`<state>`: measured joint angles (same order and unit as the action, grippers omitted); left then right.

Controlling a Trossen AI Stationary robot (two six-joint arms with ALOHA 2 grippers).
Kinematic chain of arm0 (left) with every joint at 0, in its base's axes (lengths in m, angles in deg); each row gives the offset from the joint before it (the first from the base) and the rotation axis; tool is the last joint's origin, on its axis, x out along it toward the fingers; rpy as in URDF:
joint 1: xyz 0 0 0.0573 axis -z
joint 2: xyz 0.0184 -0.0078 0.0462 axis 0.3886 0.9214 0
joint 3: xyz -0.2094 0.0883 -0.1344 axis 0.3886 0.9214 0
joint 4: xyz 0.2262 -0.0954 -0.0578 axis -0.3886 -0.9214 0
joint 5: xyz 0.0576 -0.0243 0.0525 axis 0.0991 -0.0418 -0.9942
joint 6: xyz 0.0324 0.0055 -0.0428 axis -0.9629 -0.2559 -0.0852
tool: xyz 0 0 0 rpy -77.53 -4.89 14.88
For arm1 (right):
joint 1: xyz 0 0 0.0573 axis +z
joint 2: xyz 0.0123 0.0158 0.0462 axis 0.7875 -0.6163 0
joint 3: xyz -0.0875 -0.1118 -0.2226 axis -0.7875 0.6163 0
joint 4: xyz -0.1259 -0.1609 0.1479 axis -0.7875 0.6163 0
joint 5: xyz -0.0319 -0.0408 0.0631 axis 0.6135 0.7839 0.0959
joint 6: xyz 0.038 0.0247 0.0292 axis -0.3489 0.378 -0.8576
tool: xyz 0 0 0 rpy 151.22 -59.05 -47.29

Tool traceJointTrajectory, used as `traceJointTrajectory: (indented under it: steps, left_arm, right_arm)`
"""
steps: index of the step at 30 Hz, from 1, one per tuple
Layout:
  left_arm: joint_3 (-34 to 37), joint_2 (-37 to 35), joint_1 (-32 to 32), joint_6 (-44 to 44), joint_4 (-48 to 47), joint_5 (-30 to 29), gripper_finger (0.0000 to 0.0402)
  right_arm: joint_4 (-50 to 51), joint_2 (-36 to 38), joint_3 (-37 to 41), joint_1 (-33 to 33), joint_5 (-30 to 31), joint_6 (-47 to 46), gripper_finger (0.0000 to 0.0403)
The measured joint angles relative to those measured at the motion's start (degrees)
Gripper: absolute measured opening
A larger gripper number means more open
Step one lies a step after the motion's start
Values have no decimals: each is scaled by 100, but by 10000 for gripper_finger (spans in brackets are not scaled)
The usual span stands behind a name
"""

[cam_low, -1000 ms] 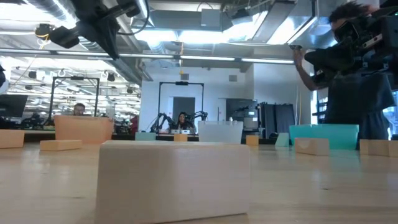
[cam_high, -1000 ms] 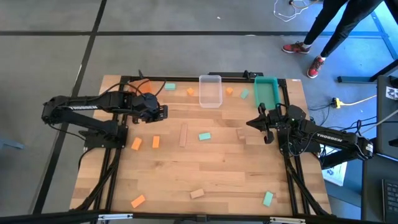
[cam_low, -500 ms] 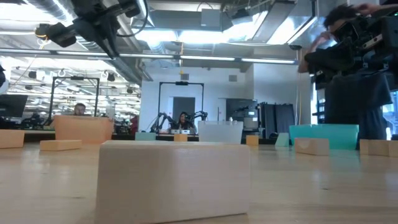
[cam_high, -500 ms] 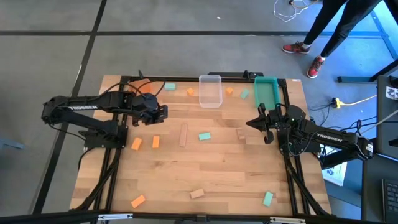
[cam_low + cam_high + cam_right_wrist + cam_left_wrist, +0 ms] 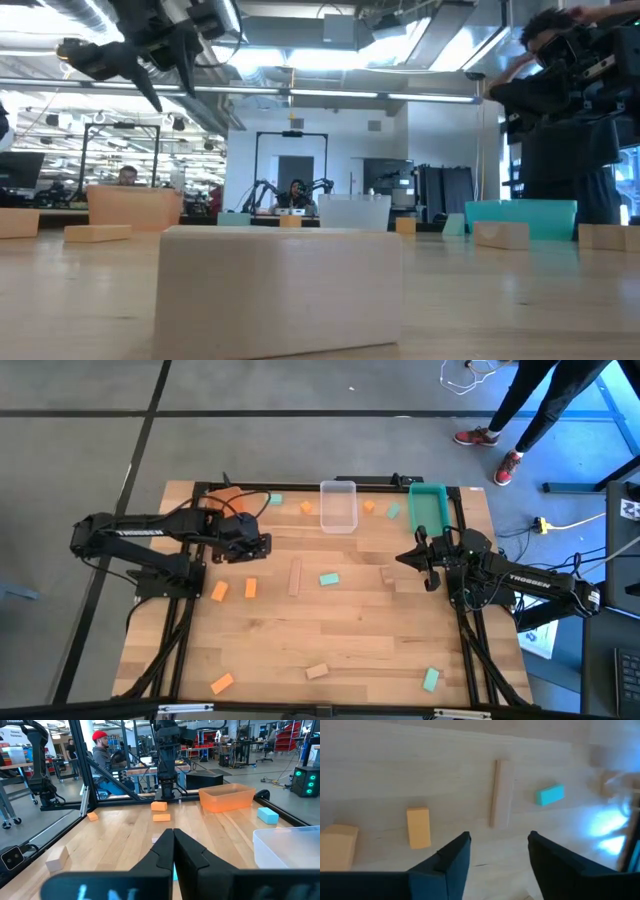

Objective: Sort & place blocks by color
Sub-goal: Put the orange block into the orange bin

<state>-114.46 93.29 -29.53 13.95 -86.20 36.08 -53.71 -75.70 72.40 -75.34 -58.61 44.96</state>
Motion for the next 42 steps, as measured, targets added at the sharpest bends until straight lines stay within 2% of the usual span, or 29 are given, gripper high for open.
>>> traceJointTrajectory:
  steps: [4,8,14,20,24,33,37,42]
  left_arm:
    - [0,286,186,-51,-4,81,205]
    - [0,628,470,293,-79,87,206]
    - [0,1043,995,1025,-565,-308,206]
    - [0,1421,1366,1541,-658,-526,206]
    - [0,1732,1493,1760,-777,-650,206]
    - [0,2139,1513,1696,-743,-523,206]
    - [238,2130,1561,1693,-464,-501,206]
    - [935,2126,1612,1905,382,-434,206]
  right_arm:
    - [0,0,1,-1,0,0,8]
    - [1,0,1,1,0,0,8]
    - [0,0,1,0,0,0,8]
    - [2,0,1,0,0,2,8]
    - [2,0,1,0,0,0,8]
    - [2,0,0,0,0,0,8]
    - [0,0,1,0,0,0,8]
    - [2,0,1,1,0,0,8]
